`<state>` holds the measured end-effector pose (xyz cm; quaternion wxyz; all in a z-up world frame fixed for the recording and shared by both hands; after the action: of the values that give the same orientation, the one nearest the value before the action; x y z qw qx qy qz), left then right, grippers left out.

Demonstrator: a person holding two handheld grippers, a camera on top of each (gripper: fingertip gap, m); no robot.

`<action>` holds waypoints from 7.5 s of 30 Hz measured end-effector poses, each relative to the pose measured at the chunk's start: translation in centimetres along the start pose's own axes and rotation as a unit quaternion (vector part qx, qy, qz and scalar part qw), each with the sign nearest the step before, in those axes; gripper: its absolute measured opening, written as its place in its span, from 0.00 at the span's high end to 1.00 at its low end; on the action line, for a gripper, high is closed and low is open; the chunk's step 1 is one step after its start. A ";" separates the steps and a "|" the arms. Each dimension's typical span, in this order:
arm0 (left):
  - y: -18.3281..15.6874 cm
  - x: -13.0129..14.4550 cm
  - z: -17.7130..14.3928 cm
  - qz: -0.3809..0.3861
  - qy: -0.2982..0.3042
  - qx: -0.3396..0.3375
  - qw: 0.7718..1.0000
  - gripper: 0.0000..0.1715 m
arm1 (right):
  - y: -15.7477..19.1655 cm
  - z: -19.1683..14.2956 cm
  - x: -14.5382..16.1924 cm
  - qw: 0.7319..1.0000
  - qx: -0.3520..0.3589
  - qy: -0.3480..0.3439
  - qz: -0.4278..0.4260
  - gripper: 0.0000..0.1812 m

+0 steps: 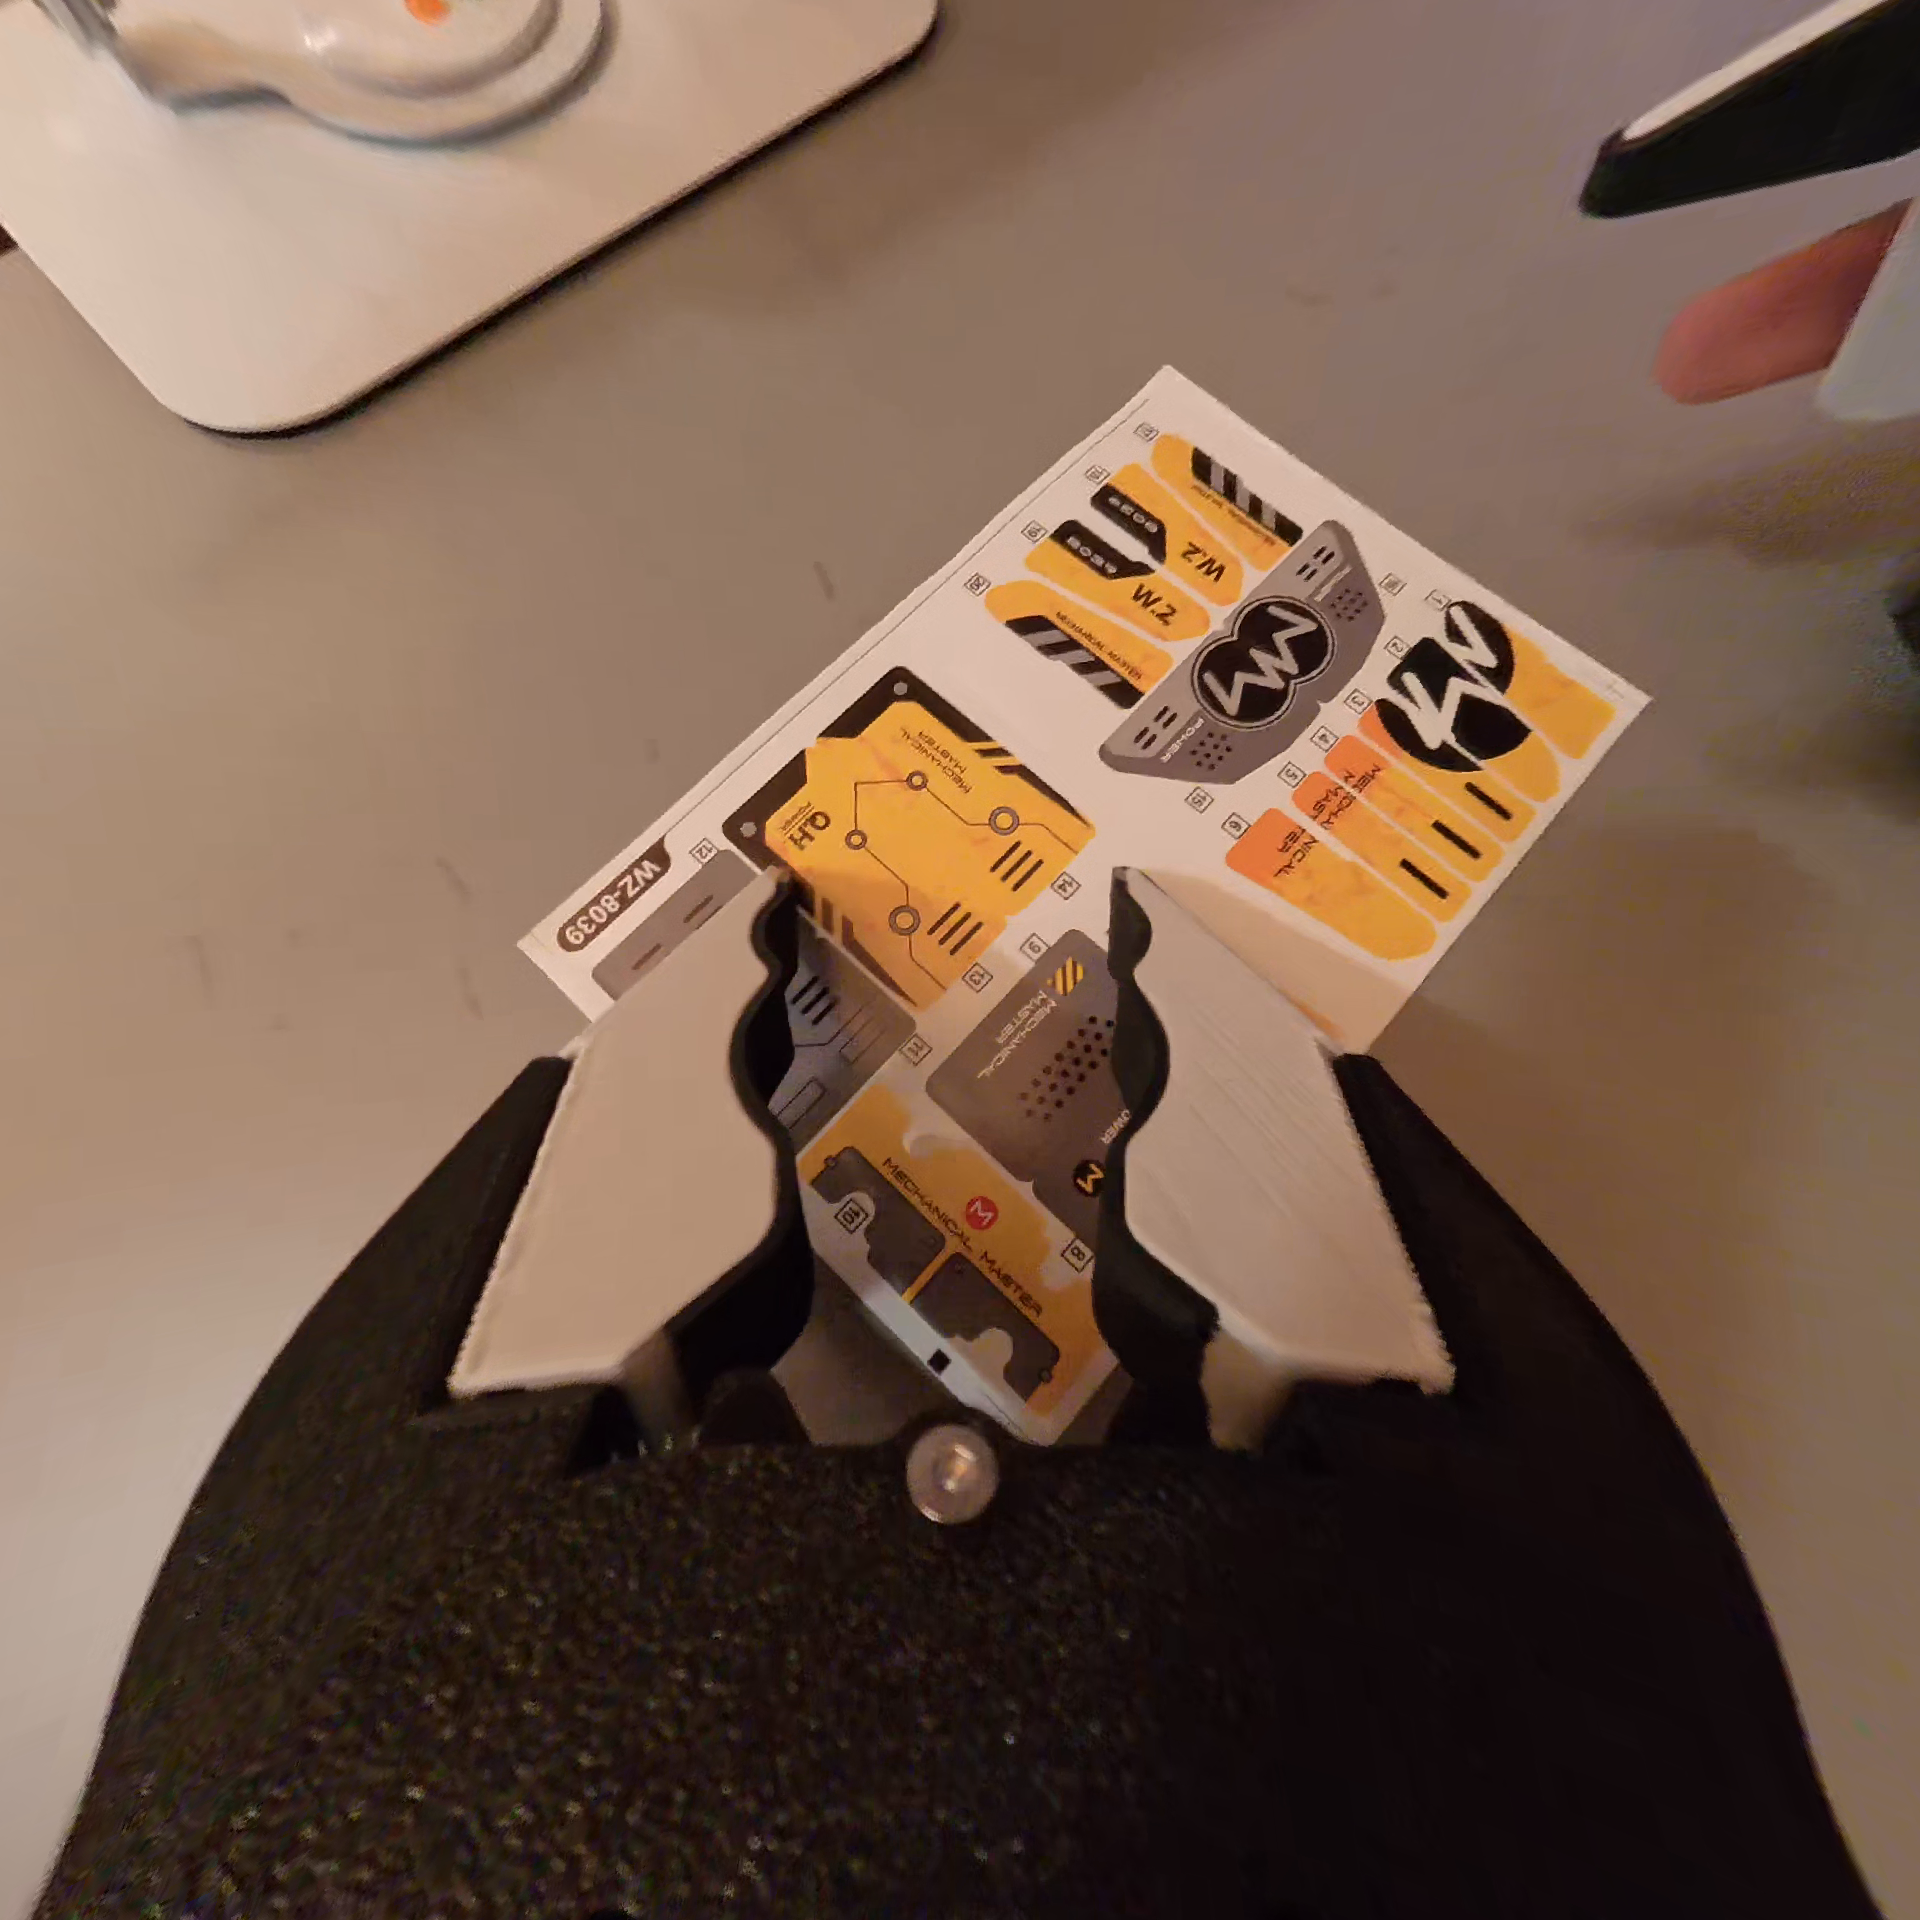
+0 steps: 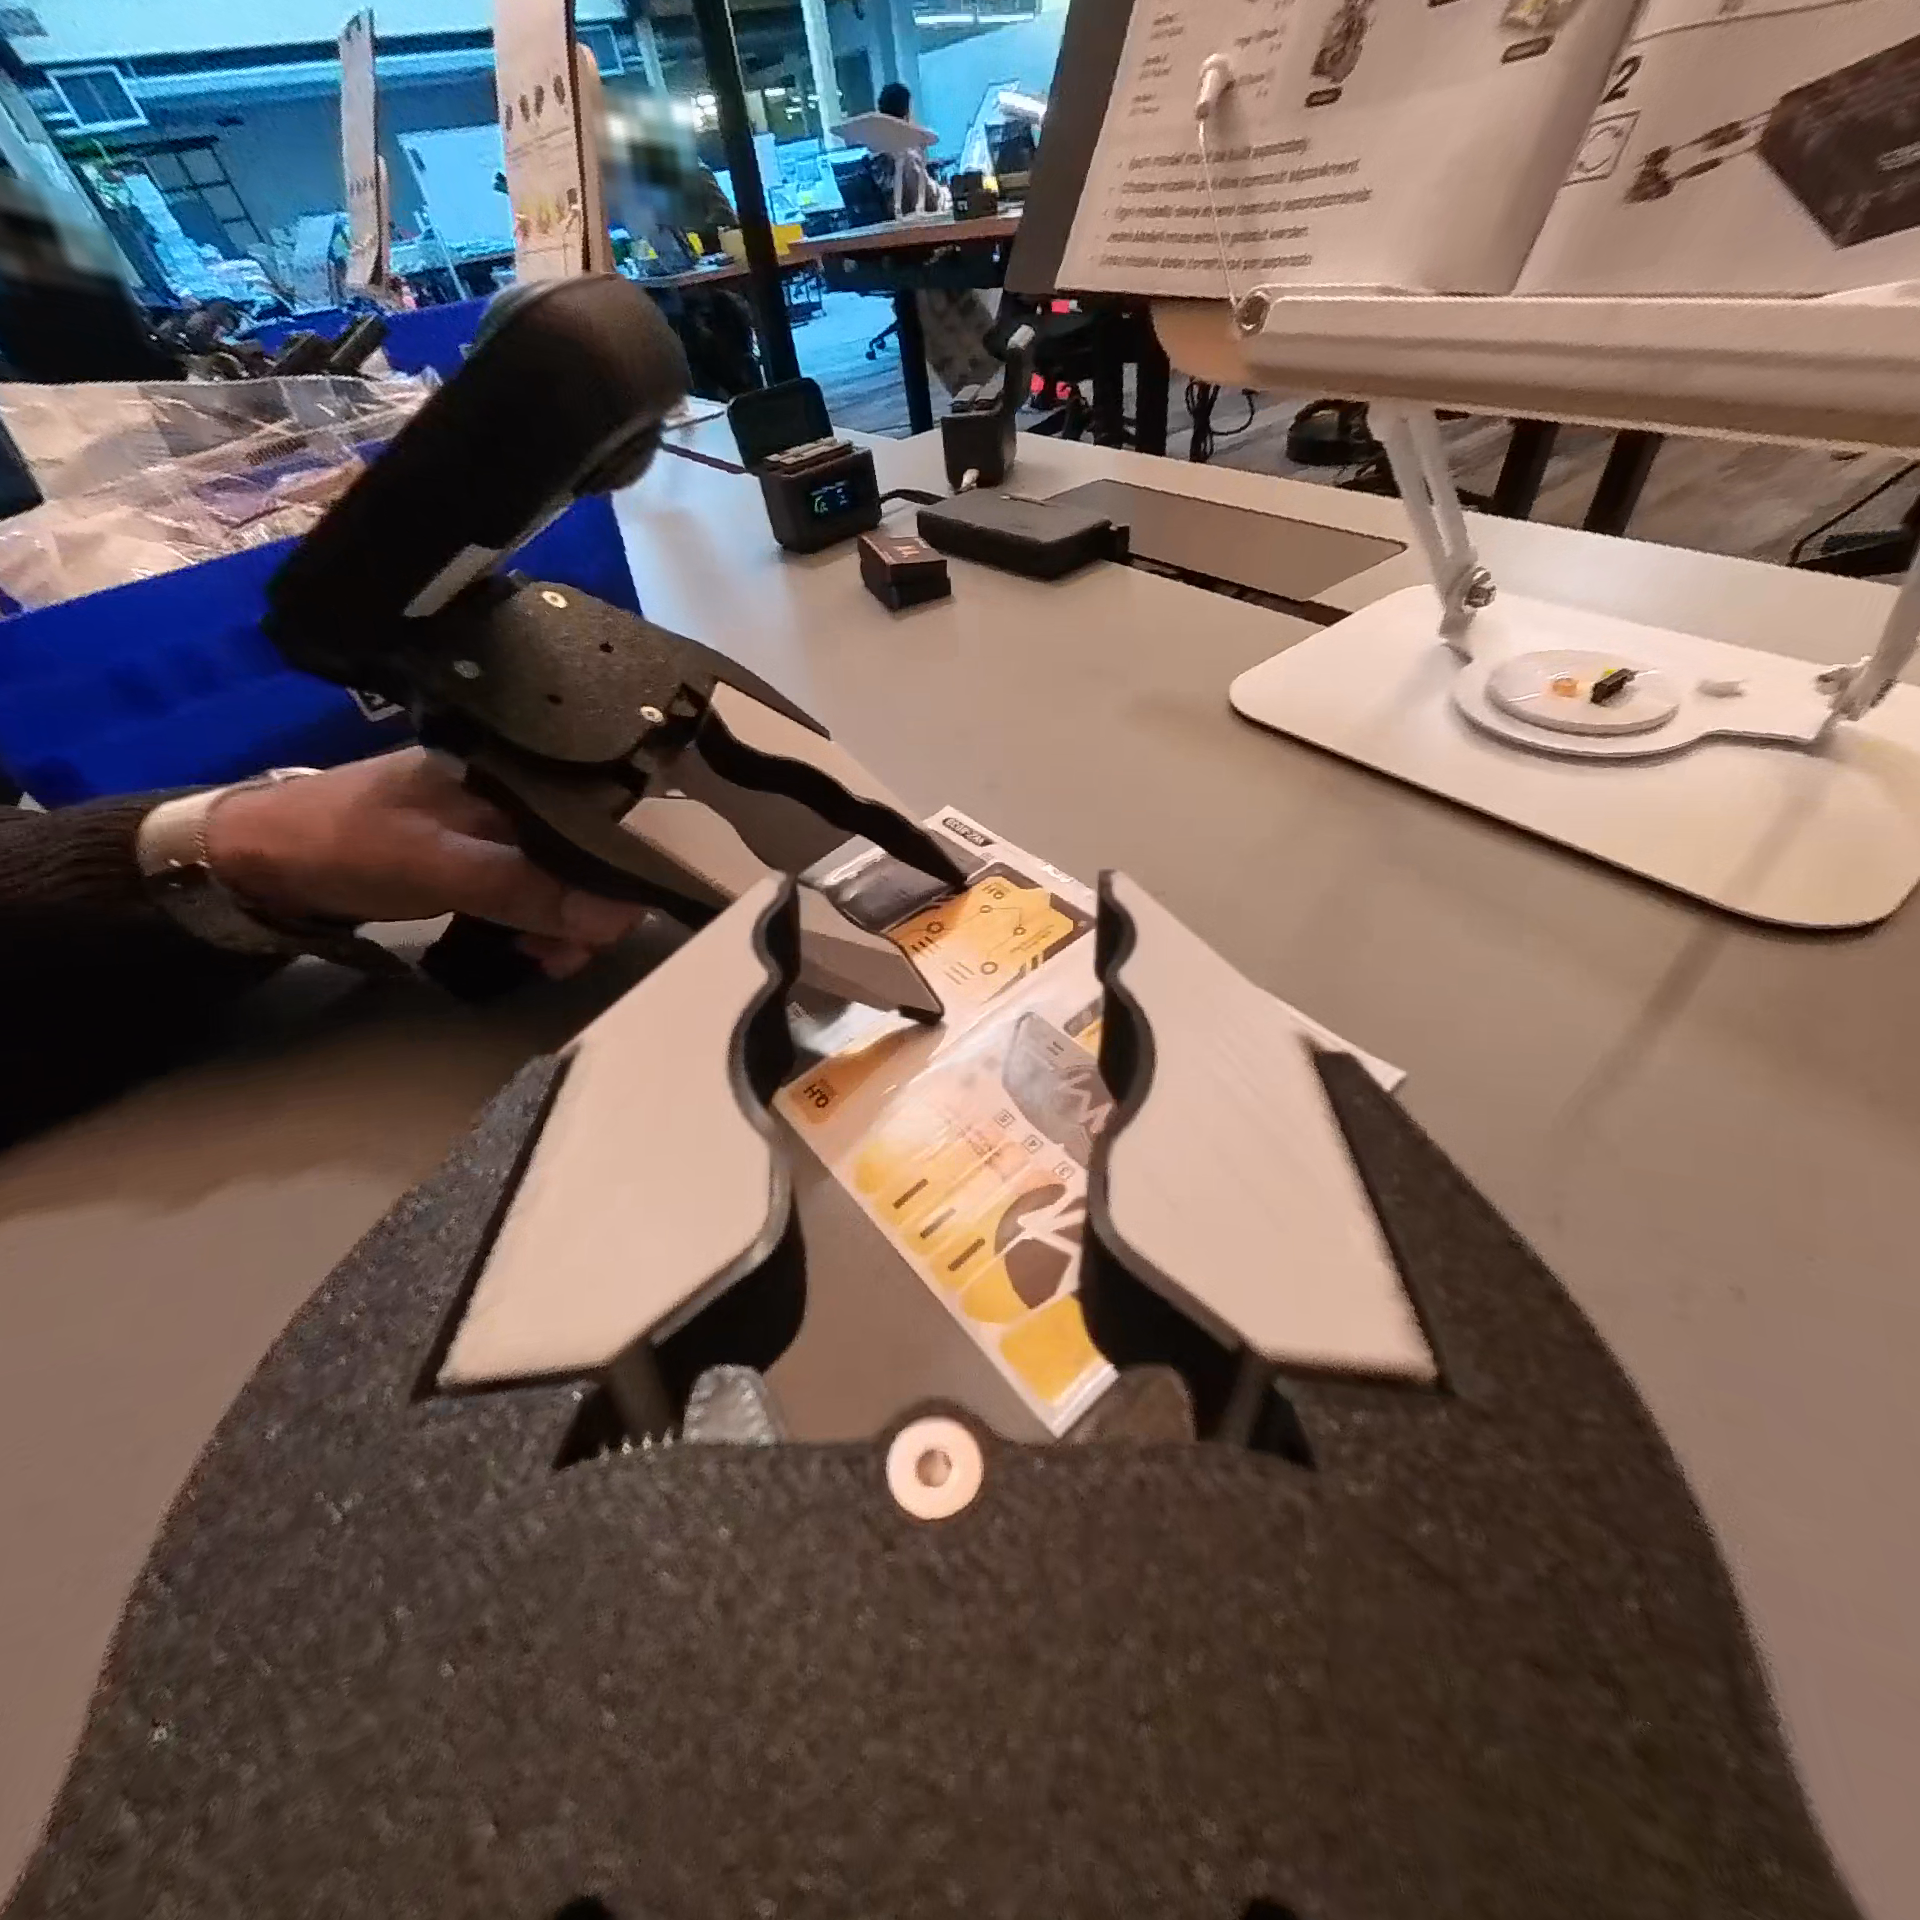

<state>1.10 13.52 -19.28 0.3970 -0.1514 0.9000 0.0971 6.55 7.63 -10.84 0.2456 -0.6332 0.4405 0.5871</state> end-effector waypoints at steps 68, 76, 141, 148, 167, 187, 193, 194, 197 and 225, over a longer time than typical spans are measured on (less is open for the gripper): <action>1.0 0.9 -0.9 -0.017 0.003 -0.032 0.999 0.65 | 32.3 -17.4 1.4 0.806 -0.589 -0.042 -0.043 0.83; 1.0 0.9 -0.9 -0.017 0.003 -0.032 0.999 0.65 | 31.9 -17.1 1.6 0.821 -0.567 -0.037 -0.054 0.83; 1.0 0.9 -0.9 -0.016 0.003 -0.032 0.999 0.65 | 34.4 -15.1 6.0 0.864 -0.449 -0.082 -0.212 0.98; 1.0 0.9 -0.9 -0.017 0.003 -0.032 0.999 0.65 | 34.1 -15.2 6.7 0.855 -0.468 -0.047 -0.219 0.99; 1.0 0.9 -0.9 -0.016 0.003 -0.032 0.999 0.65 | 33.0 -13.9 8.7 0.831 -0.421 -0.063 -0.359 0.99; 1.0 0.9 -0.9 -0.016 0.003 -0.032 0.999 0.65 | 32.0 -16.5 2.1 0.849 -0.400 -0.166 -0.303 1.00; 1.0 0.9 -0.9 -0.016 0.003 -0.032 0.999 0.65 | 30.9 -17.9 -0.7 0.857 -0.412 -0.204 -0.234 1.00; 1.0 0.9 -0.9 -0.016 0.003 -0.032 0.999 0.65 | 30.6 -18.0 -1.3 0.858 -0.411 -0.212 -0.222 1.00; 1.0 0.9 -0.9 -0.016 0.003 -0.032 0.999 0.65 | 29.4 -18.2 -2.5 0.865 -0.403 -0.228 -0.194 1.00; 1.1 0.9 -0.9 -0.016 0.003 -0.032 0.999 0.65 | 18.1 -9.5 -1.8 0.968 -0.189 -0.101 -0.130 0.68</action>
<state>-0.43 14.08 -19.32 0.3905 -0.1791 0.8951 0.1192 -3.61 -8.62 -3.55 0.2389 -0.6571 0.2089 0.6837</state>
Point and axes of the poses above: each gripper's, where its closed fingertips meet, z out along the fingers, x out of its underside, y = z × x across the jaws, the point moved 1 cm from there along -z, back along the fingers, and after that the axes turned 5 degrees about z, right-handed, at the moved point
